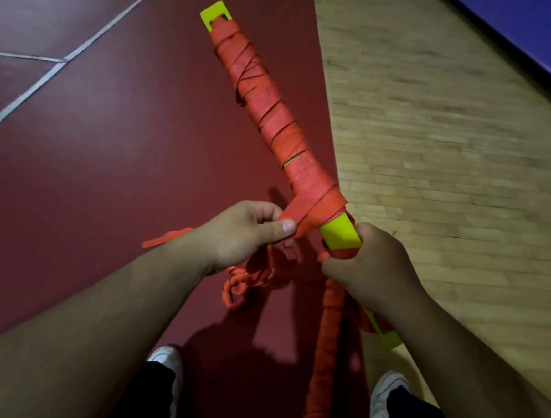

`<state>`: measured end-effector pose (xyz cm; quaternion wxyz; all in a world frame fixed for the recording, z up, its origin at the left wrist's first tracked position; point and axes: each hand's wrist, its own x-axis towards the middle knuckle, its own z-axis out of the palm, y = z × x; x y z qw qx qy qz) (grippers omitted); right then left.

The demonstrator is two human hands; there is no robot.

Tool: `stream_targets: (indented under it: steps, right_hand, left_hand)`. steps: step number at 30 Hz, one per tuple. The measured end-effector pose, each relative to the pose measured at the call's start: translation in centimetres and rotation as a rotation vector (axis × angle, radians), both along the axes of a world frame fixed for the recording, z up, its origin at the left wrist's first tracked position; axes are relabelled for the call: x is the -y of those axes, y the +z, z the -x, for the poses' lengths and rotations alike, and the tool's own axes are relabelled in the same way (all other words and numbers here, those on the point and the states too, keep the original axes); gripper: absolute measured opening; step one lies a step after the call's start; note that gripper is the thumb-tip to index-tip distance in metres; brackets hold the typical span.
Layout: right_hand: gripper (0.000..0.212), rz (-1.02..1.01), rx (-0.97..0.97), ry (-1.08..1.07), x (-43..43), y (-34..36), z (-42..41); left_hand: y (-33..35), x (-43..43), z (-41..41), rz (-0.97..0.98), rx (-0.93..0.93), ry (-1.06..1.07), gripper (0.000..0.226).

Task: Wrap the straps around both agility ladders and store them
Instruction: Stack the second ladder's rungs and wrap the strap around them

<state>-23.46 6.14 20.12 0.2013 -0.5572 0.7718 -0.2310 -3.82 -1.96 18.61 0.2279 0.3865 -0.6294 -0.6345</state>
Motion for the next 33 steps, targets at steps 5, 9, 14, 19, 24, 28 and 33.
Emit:
stream_targets:
  steps: [5,9,14,19,24,28,33]
  right_hand:
    - [0.019,-0.034,0.200,0.006,-0.1,0.6,0.0]
    - [0.009,-0.071,0.531,0.034,-0.4,1.1,-0.5]
    - [0.011,-0.087,0.762,0.041,-0.4,1.5,-0.8]
    - [0.013,-0.168,0.933,0.113,-0.9,2.4,-1.4]
    - [0.019,-0.407,1.167,0.269,-1.6,2.2,-1.5]
    - [0.024,-0.519,1.249,0.307,-1.2,2.0,-0.9]
    - [0.046,-0.270,0.629,0.270,-0.5,2.7,-0.2]
  left_hand:
    - [-0.4,0.0,-0.6,-0.034,0.012,-0.059,0.013]
    - [0.2,-0.8,0.4,-0.109,-0.103,-0.046,0.027]
    - [0.6,-0.7,1.8,-0.255,-0.329,0.146,0.028]
    - [0.6,-0.5,1.5,0.056,-0.178,0.151,0.037]
    - [0.2,-0.3,0.8,0.025,-0.292,-0.057,0.081]
    - [0.4,0.0,0.8,-0.054,-0.428,0.017,0.087]
    - [0.8,-0.2,1.2,0.045,-0.245,0.300,0.043]
